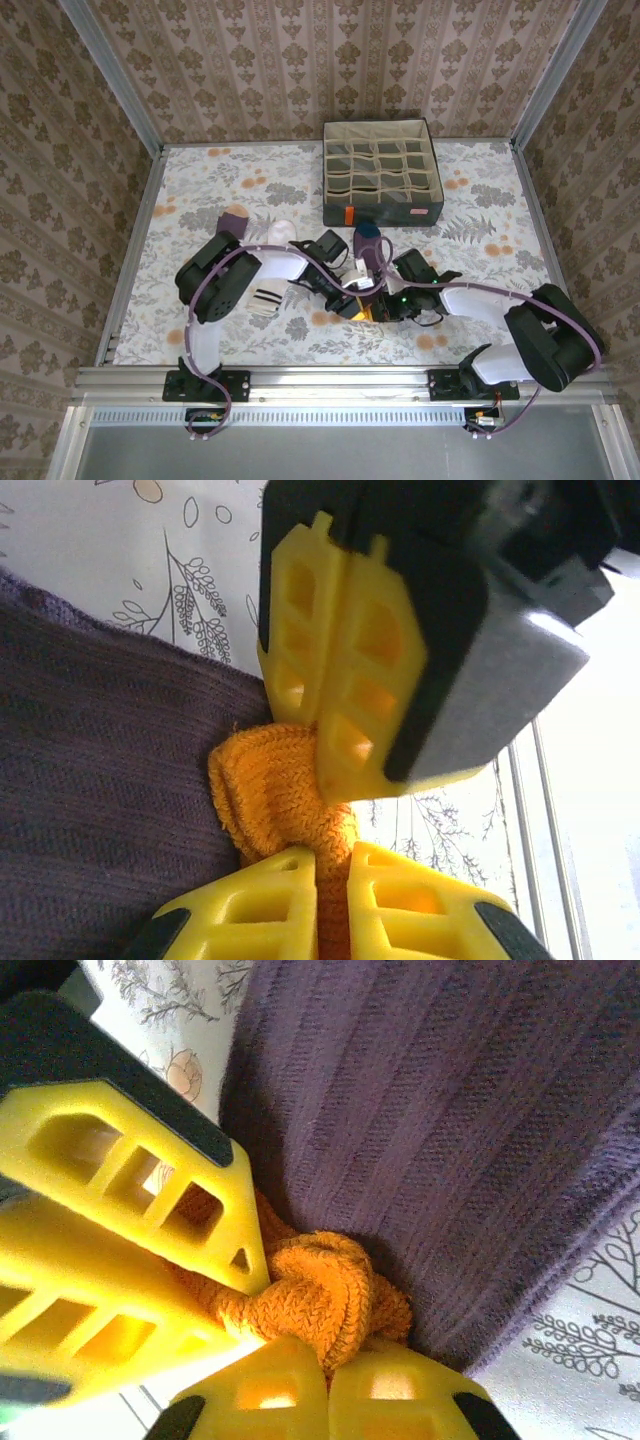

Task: Roll the socks

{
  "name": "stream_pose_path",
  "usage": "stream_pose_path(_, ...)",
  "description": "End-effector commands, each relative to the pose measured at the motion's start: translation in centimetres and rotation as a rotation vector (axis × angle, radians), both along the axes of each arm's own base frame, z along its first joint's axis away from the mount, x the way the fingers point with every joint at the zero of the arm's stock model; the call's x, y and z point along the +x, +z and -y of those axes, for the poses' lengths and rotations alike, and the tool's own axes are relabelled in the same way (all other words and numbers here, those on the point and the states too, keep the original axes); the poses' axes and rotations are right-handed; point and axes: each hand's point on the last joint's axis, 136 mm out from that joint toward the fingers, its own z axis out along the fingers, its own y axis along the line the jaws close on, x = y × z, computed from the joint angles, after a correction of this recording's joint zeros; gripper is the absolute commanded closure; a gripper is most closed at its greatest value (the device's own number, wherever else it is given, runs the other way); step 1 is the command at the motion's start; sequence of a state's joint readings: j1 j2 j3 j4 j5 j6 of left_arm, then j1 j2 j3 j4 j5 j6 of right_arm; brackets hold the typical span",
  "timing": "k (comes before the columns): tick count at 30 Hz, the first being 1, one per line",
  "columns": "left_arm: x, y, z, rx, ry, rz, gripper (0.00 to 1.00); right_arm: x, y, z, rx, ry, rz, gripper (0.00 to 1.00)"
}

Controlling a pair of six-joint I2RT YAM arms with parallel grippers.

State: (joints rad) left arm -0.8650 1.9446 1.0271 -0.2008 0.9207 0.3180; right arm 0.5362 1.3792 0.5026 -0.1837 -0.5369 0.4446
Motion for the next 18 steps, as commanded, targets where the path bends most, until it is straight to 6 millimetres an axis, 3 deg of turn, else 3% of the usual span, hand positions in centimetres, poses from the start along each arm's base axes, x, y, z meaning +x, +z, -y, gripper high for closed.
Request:
stream_pose_path(1,0.9,-0.4,-0.8,-0.020,0.047,0.135,0.86,-0.1,-1.8,1.1,-0.077,-0.037,-0.080,1.00)
stream_pose_path(4,1.1,1.1,-1.2,-0.128,0.046,0.273,0.74,-0.1,-2.1,1.4,-0.056,-0.074,-0.146,1.00)
stream_pose_path(10,1.7,3.9,-2.0,-0.305,0.082,0.582,0.70,0.0,-1.6,2.0,-0.043,-0.082,-0.213,1.00)
stream_pose_path(14,1.7,4.1,-2.2,-0.309,0.076,0.860,0.67,-0.1,-1.6,2.2,-0.048,-0.071,-0.246,1.00)
stream_pose_path(18,2.0,3.9,-1.8,-0.284,0.070,0.951,0.63,-0.3,-1.7,2.1,-0.032,-0.066,-0.272,1.00)
